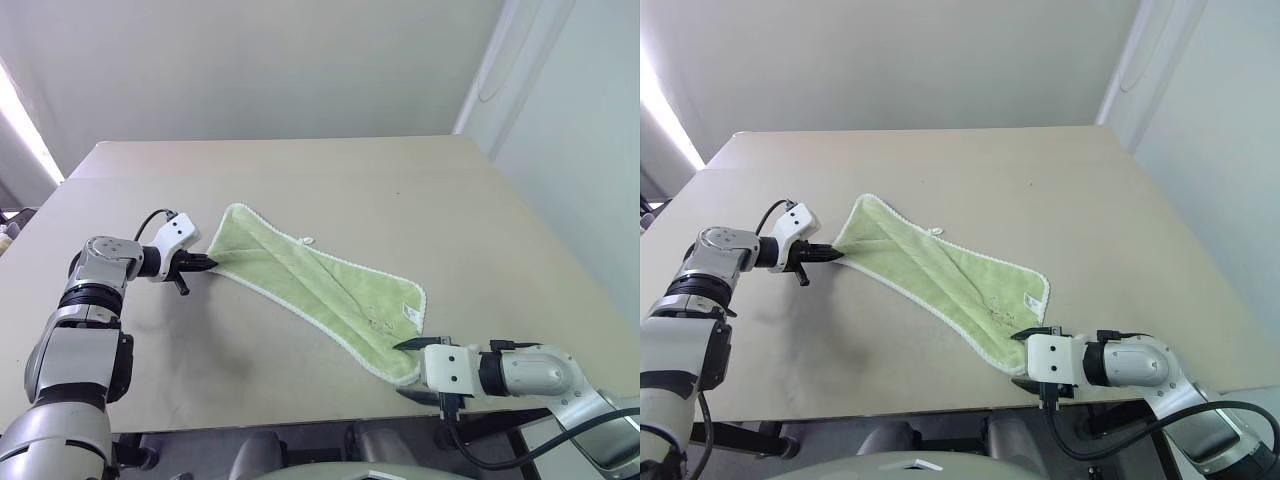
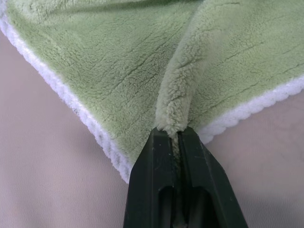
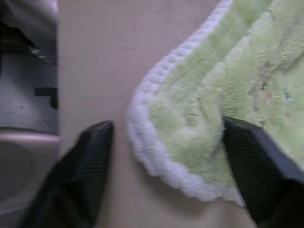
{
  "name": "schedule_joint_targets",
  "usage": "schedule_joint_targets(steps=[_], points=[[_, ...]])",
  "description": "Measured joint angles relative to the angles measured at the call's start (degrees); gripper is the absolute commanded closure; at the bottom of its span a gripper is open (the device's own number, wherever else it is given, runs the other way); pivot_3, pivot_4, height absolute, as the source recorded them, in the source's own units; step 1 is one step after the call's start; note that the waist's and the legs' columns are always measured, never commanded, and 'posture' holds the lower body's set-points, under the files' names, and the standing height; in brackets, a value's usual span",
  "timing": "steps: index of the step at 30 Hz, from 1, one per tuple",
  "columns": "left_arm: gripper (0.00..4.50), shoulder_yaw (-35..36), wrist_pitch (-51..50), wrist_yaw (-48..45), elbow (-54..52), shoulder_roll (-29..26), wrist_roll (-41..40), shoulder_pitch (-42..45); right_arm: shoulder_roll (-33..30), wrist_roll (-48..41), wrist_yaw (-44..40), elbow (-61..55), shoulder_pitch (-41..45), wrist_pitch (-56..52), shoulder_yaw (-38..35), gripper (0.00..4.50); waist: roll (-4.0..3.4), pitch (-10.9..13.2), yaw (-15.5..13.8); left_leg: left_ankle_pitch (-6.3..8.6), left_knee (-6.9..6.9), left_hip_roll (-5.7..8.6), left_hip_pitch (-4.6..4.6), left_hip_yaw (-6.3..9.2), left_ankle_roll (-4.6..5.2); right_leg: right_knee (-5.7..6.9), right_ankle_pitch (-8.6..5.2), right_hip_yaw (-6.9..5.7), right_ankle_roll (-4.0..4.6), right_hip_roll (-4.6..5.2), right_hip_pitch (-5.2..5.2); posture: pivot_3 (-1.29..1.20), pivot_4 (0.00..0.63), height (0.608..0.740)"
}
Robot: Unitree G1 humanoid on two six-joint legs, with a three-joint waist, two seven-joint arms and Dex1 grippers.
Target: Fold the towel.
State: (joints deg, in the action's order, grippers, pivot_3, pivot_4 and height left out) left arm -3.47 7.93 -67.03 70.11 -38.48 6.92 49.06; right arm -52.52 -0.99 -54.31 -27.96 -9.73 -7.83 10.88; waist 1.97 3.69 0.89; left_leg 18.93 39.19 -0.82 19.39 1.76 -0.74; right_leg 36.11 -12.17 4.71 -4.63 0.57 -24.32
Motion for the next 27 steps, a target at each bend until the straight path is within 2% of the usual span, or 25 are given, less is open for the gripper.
schedule_joint_targets(steps=[5, 12, 20, 22, 27], points=[[4.5, 0.01, -0.01, 0.12, -0.23, -0.28, -0.01, -0.05, 0.57, -1.23, 0.37, 0.0, 1.19, -0.01, -0.96, 3.81, 0.01, 0.0, -0.06, 0.0, 0.0, 0.0, 0.0, 0.0, 0.0, 0.0, 0.0, 0.0, 0.0, 0.01, 0.01, 0.0, 0.0, 0.712], [4.5, 0.01, -0.01, 0.74, -0.32, -0.55, -0.01, -0.32, 1.44, -6.7, 0.19, -2.47, 2.11, -3.89, -5.14, 3.81, 0.01, -0.01, -0.03, 0.0, 0.01, 0.0, -0.01, 0.01, 0.0, 0.02, 0.0, 0.0, 0.01, 0.0, 0.01, 0.0, 0.0, 0.712], [4.5, 0.09, -0.19, 0.63, -0.52, -0.95, -0.12, -1.15, 1.45, -7.53, -0.17, -3.47, 1.98, -4.74, -5.15, 3.81, 0.02, -0.02, -0.09, 0.0, 0.02, 0.0, -0.01, 0.01, 0.0, 0.02, 0.01, 0.0, 0.01, 0.0, 0.02, 0.0, 0.0, 0.712], [4.5, 0.1, -0.37, 0.3, -0.6, -1.07, -0.17, -1.15, 1.45, -7.52, -0.29, -3.46, 1.98, -4.68, -5.15, 4.43, 0.02, -0.02, -0.04, 0.0, 0.02, 0.0, -0.01, 0.0, 0.0, 0.02, 0.01, 0.0, 0.01, 0.0, 0.02, 0.0, 0.0, 0.712], [4.5, 0.1, -3.82, -1.84, -0.91, -2.53, -0.2, -1.14, 1.59, -7.91, -0.58, -3.34, 2.0, -4.24, -5.23, 4.47, 0.03, -0.02, 0.09, 0.0, 0.02, 0.0, -0.01, 0.0, 0.0, 0.02, 0.01, 0.0, 0.01, 0.0, 0.02, 0.0, 0.0, 0.712]])
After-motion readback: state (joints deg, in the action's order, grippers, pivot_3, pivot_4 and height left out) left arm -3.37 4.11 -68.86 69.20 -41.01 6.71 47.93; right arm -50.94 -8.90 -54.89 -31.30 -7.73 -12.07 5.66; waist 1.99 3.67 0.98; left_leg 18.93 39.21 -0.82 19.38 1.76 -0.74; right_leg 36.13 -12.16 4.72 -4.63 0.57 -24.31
